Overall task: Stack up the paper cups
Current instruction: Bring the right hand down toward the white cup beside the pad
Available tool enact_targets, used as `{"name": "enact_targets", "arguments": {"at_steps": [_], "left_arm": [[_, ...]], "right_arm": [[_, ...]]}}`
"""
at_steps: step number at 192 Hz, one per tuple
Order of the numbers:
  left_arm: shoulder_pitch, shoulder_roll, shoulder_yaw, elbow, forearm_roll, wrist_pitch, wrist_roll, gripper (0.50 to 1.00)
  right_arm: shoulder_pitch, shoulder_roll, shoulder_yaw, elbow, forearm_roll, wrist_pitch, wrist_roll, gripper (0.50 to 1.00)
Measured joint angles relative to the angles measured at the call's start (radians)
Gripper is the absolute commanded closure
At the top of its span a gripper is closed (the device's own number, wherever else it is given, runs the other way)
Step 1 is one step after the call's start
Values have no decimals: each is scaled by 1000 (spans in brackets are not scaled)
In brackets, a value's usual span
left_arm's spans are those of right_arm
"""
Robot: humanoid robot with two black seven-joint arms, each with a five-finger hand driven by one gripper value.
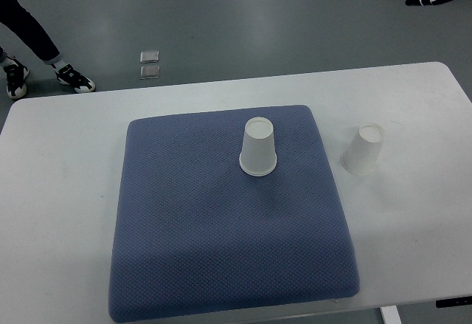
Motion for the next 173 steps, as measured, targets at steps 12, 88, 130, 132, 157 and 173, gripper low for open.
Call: {"name": "enact_targets", "arguments": {"at_steps": [12,88,130,132,157,173], "left_arm": [[0,0,0,0,0,0,0,500],[0,0,0,0,0,0,0,500],[0,0,0,0,0,0,0,500],[0,0,0,0,0,0,0,500],[0,0,0,0,0,0,0,500],[0,0,0,0,0,0,0,500]], "right_arm": [[0,-19,-1,3,-76,67,4,583],[-25,-84,-32,232,-493,223,13,583],[-68,-14,-48,235,-679,75,20,583],[-69,-11,-49,235,-684,71,21,583],[-72,5,-57,242,-713,41,39,583],[-77,10,-59,245,-735,36,59,583]]}}
